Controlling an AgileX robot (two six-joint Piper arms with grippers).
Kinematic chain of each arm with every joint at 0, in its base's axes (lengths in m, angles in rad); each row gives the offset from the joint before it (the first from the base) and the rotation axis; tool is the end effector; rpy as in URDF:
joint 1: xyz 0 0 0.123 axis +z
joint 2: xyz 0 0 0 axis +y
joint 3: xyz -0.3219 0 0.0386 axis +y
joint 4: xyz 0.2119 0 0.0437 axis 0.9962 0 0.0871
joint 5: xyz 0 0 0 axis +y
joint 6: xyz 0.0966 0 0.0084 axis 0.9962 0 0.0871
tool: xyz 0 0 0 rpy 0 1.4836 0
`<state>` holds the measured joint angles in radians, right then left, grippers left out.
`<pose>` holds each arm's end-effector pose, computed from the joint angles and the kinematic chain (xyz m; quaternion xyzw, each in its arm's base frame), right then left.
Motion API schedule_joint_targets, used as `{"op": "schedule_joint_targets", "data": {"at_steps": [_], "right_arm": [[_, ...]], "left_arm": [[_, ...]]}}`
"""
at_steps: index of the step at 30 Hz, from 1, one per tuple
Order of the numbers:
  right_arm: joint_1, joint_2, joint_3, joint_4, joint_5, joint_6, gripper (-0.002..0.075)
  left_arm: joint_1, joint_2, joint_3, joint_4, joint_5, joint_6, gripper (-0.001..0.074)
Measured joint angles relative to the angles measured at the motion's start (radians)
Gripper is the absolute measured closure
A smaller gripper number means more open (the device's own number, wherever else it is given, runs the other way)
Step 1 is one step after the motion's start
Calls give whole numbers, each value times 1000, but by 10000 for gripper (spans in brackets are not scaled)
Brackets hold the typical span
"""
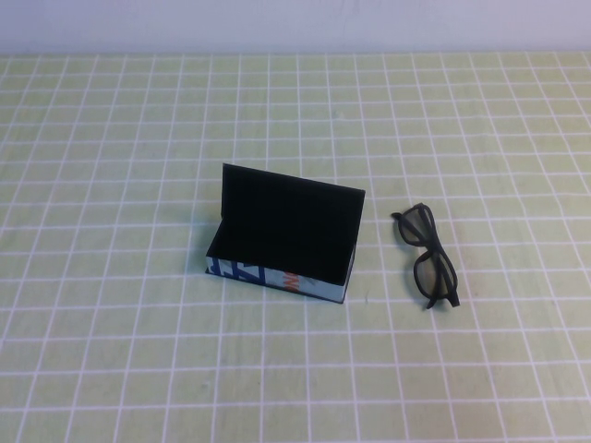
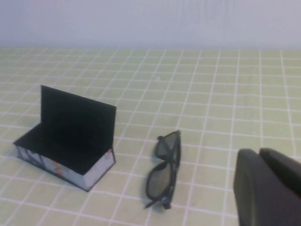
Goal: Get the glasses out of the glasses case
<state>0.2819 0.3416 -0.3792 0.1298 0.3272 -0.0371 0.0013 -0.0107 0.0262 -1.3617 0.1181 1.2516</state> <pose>0.0130 0.0080 0.2996 -0.0888 0.7689 0.1316 0.6193 -0.0135 -0.0112 0.2031 0.0038 0.6904 -0.0786 0.7192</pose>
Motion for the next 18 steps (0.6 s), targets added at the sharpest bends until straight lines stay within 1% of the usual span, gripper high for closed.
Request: {"op": "schedule_joint_targets", "data": {"at_steps": [3,5,7,9,11,13,16,18], "right_arm": [[-20,0,38,-90,-67,0,742],[-70,-9,84,-106,-154,0,742],[-144,-36,149,-109,-240,0,743],[-204,-81,210,-105,-290,0,743],[-249,-140,270,-101,-306,0,743],[-272,-213,329,-101,-310,0,743],[-278,-316,394,-95,-292,0,743],[-280,-344,403,-80,-247,0,743]], "left_arm": [[0,0,0,0,0,0,739],[0,0,0,0,0,0,739],[0,0,0,0,0,0,739],[0,0,0,0,0,0,739],[0,0,0,0,0,0,739],[0,0,0,0,0,0,739],[0,0,0,0,0,0,739],[0,0,0,0,0,0,739]]}}
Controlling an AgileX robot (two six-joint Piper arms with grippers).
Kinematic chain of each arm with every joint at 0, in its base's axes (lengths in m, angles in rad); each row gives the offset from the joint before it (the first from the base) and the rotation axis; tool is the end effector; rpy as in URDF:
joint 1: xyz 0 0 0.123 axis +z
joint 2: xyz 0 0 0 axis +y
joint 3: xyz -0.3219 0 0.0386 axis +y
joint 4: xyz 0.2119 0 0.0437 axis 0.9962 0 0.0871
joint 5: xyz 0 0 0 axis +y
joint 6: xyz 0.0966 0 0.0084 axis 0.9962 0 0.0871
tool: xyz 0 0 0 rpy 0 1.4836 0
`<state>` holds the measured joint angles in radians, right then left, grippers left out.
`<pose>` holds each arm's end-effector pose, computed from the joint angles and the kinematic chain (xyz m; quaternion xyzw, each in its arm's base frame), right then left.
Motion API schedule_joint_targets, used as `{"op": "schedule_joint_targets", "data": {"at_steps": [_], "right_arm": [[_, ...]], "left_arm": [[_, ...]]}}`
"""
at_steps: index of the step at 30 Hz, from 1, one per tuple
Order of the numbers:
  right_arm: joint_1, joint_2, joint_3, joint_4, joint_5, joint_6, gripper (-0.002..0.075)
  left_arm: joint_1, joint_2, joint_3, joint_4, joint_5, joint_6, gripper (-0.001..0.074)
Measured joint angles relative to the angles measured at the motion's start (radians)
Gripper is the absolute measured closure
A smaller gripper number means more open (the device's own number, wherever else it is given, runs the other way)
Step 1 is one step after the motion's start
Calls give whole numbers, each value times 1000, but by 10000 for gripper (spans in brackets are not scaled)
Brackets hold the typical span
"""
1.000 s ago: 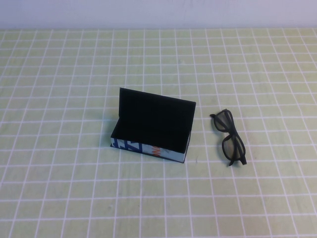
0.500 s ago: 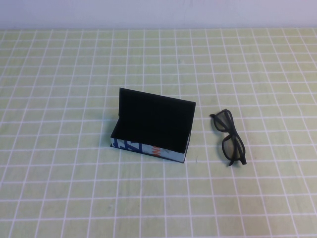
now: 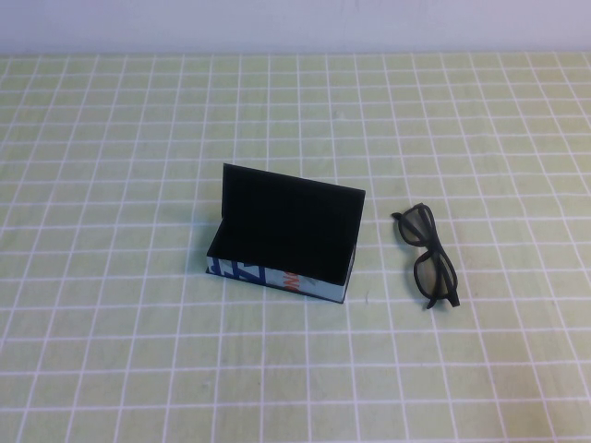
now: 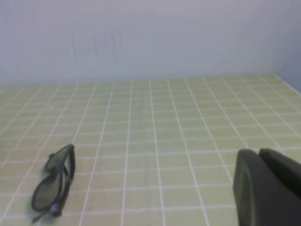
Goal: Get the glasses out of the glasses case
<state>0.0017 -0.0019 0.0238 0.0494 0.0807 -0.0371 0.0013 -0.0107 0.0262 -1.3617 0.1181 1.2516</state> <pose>-0.0122 0.0004 0.1985 0.0023 0.7125 0.0063 0.7016 -0.0135 -0.0112 0.2031 0.0038 0.6904 -0.0786 0.7192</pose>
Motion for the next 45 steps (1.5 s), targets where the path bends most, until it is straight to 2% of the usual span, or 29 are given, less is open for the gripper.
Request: {"op": "schedule_joint_targets", "data": {"at_steps": [8,37,39,40,44,45], "right_arm": [[0,-5,4,20,235,0,743],[0,-7,4,28,246,2,743],[0,-7,4,28,246,4,743],[0,-7,4,28,246,4,743],[0,-7,4,30,246,4,743],[0,-7,4,30,246,4,743]], "left_arm": [[0,-2,0,-4,0,0,739],[0,-2,0,17,-33,-5,739],[0,-2,-2,144,-36,-103,739],[0,-2,-9,267,-33,-210,739],[0,-2,-39,915,-45,-791,739],[0,-2,-39,1029,-52,-895,739]]}}
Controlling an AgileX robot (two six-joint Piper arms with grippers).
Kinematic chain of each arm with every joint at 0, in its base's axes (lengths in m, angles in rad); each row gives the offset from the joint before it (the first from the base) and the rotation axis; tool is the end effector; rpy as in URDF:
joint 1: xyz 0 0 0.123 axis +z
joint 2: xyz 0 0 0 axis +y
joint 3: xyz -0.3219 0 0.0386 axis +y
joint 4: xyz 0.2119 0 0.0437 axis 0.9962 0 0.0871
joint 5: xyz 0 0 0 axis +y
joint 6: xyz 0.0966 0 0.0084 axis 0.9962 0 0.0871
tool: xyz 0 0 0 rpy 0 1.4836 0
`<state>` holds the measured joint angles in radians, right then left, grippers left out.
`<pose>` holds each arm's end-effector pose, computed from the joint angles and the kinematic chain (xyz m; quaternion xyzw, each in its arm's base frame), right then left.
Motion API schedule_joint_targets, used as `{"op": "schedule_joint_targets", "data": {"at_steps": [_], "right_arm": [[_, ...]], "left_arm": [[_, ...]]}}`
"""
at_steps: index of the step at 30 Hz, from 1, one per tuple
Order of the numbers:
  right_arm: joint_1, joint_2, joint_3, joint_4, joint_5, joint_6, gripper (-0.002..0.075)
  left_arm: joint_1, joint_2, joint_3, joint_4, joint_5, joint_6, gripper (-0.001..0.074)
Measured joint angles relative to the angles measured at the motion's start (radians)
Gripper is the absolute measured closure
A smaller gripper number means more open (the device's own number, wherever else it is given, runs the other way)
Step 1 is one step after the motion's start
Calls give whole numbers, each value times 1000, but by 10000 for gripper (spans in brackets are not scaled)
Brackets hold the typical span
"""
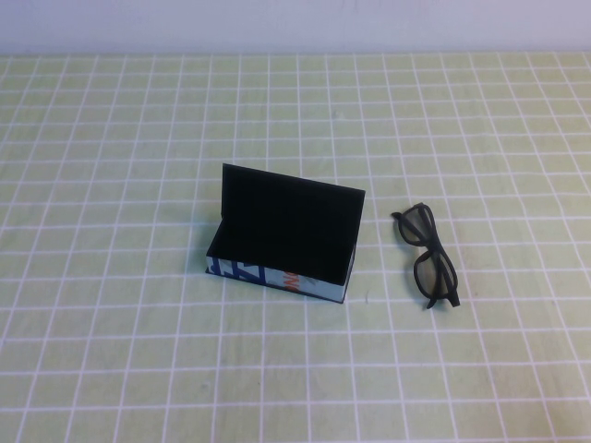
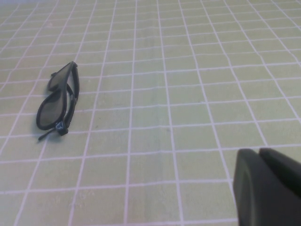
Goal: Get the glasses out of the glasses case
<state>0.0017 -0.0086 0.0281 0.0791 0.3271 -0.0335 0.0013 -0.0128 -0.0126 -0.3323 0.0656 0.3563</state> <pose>-0.0158 0.0024 0.1736 0.0080 0.7923 0.0232 0.6097 -0.0148 -0.0021 0.2114 0.0158 0.6888 0.0020 0.7248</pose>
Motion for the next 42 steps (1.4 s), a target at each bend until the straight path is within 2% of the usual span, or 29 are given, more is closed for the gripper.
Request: {"op": "schedule_joint_targets", "data": {"at_steps": [2,7,19,42], "right_arm": [[0,0,0,1,0,0,743],[0,0,0,2,0,0,743],[0,0,0,2,0,0,743],[0,0,0,2,0,0,743]], "left_arm": [[0,0,20,184,-28,-176,739],[0,0,36,301,31,-304,739],[0,0,36,332,287,-339,739],[0,0,36,317,292,-356,739]]}}
